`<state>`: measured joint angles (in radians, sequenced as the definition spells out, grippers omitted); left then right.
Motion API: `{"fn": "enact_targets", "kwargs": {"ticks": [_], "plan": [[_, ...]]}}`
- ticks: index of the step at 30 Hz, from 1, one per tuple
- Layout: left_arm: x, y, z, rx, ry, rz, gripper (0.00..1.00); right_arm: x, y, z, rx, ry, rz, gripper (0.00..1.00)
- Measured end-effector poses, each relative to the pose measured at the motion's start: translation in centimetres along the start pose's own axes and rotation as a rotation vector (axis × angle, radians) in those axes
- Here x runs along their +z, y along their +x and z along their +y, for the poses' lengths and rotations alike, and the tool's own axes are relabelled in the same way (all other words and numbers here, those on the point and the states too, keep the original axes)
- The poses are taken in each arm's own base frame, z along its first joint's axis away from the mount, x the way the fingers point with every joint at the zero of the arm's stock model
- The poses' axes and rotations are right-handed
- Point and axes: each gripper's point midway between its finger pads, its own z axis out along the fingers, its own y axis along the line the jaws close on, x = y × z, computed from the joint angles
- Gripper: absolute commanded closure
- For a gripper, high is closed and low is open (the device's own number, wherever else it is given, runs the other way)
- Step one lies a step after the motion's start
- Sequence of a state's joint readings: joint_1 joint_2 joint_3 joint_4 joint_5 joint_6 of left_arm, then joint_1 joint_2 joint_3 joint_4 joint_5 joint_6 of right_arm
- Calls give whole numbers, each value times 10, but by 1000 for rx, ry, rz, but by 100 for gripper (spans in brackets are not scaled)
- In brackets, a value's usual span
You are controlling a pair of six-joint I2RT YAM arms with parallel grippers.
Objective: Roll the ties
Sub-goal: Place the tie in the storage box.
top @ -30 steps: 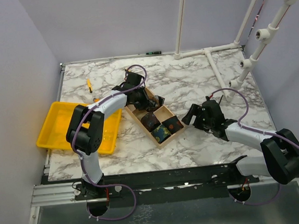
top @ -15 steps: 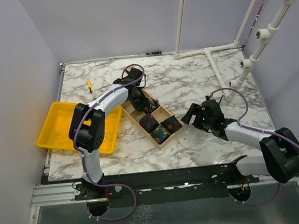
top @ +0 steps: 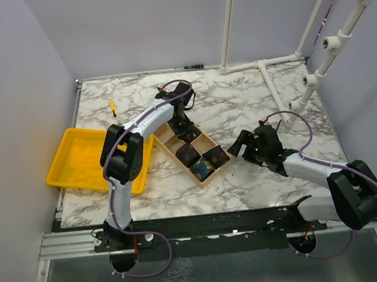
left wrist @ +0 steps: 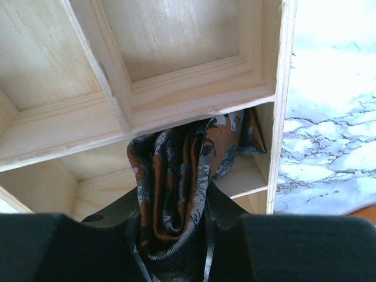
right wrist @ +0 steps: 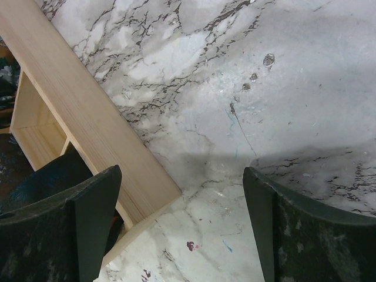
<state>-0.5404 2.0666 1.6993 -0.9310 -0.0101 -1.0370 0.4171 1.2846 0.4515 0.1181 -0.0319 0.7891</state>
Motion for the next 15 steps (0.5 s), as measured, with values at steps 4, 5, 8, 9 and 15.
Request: {"fn": "enact_targets", "kwargs": {"ticks": [4, 5, 8, 9, 15], "plan": [[2, 0, 0, 11, -37, -6, 100, 0, 0, 0, 0, -1, -1, 12], [2, 0, -1, 15, -45, -7, 100, 0, 0, 0, 0, -1, -1, 12], [3, 1, -1, 32, -54, -7, 89, 0, 0, 0, 0, -1, -1, 12], [3, 2, -2, 38, -55, -6, 78, 0, 0, 0, 0, -1, 1, 12], [3, 2, -10, 119, -31, -10, 32, -1, 1, 0, -1, -3, 3, 12]]}}
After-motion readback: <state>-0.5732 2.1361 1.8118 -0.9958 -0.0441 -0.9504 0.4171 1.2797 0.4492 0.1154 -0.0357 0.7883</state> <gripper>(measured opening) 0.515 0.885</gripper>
